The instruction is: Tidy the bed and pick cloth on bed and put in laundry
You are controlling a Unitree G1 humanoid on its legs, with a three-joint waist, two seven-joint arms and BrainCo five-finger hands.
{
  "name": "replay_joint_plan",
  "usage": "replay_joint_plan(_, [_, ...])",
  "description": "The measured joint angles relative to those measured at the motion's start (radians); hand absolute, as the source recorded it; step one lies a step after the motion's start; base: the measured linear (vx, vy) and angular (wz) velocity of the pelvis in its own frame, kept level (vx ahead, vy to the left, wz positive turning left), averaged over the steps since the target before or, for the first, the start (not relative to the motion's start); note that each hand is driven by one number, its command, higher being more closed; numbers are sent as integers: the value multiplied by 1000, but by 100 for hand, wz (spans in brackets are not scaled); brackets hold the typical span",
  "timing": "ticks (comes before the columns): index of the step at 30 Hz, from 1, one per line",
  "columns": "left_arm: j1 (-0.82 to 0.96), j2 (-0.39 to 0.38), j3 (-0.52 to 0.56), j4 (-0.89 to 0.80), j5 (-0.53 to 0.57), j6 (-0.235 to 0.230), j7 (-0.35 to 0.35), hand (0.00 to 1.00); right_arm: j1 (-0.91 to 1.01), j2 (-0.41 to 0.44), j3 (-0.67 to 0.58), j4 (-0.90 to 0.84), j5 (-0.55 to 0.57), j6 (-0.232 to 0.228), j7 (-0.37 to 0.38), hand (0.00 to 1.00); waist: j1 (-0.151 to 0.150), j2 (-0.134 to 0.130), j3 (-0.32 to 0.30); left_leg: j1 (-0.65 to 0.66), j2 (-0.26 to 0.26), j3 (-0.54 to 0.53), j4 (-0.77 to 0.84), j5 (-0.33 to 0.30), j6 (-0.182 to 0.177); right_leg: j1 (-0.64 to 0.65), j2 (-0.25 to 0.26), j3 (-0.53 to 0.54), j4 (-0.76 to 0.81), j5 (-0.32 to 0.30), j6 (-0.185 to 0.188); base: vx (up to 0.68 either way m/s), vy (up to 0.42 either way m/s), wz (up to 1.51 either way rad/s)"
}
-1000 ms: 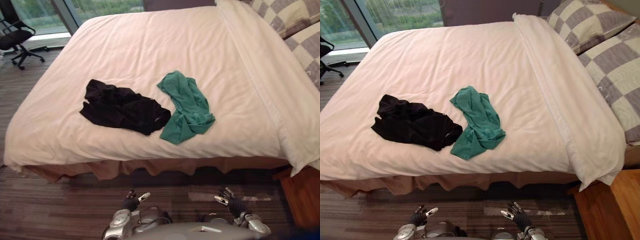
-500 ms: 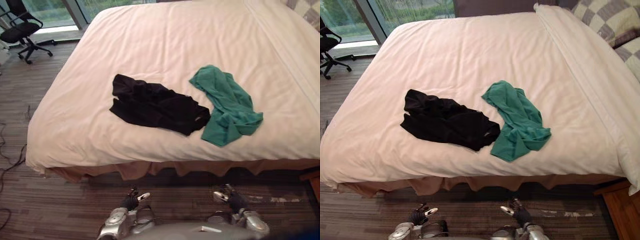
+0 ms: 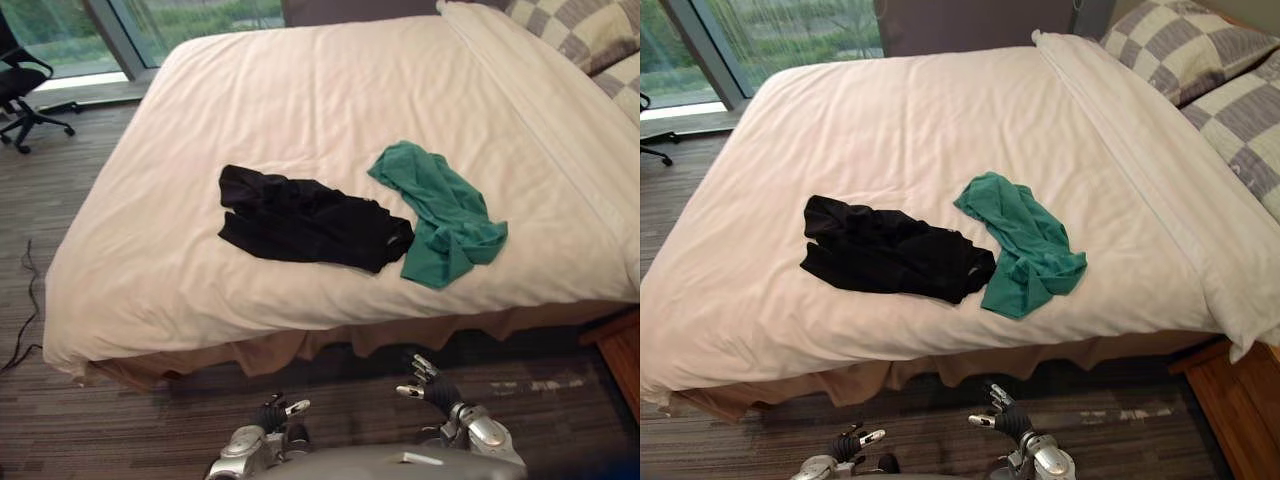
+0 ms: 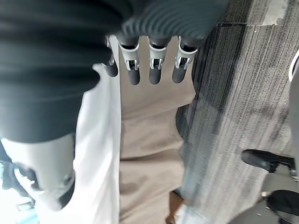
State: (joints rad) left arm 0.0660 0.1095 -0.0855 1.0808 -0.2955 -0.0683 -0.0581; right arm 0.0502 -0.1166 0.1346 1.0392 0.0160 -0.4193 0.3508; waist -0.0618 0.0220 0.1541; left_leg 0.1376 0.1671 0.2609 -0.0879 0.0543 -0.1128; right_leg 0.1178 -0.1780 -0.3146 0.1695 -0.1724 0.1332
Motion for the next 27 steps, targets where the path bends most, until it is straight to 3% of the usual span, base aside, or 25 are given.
replay_joint_plan(3, [7,-1,11,0,-9,-28,-1,0,-4,0,16,1,4,1,-7,0,-1,-11,3,3,-2,3,-3,0,0,7,1,4,-16,6,5,17,9,-3])
replay_joint_plan(6, [17,2,25,0,-11,-53,-1,0,-4,1,21,5,44,40,-33,0,0,-23,9,26,-8,5,-9,0,0,36,0,8,-43,17,7,8,21,-5])
replay_joint_plan(11, [24,-3,34,0,-63,-51,24,0,-4,0,19,9,106,80,-102,0,-1,-19,12,38,-11,2,-9,0,0,64,0,-1,-68,27,14,-18,7,3])
replay_joint_plan(14, [29,-11,72,0,-133,-46,59,0,0,4,-49,39,185,97,-153,0,2,-11,13,37,-10,0,-9,0,0,66,0,-4,-70,28,15,-40,10,5])
replay_joint_plan(19, [52,-17,198,6,-292,-4,152,0,44,11,-335,61,366,97,-225,0,2,4,6,34,-11,0,-12,0,0,70,1,-6,-83,30,18,0,0,0])
replay_joint_plan(23, [55,10,423,6,-415,25,240,0,72,-44,-604,56,544,90,-269,0,2,3,2,23,-11,4,-16,-1,-1,69,2,-8,-92,30,18,10,-3,4])
replay_joint_plan(27, [53,90,631,0,-441,41,266,0,106,-113,-793,-7,627,73,-266,0,9,-4,-20,16,-11,31,-12,-1,-1,71,2,-14,-94,30,18,43,-4,2])
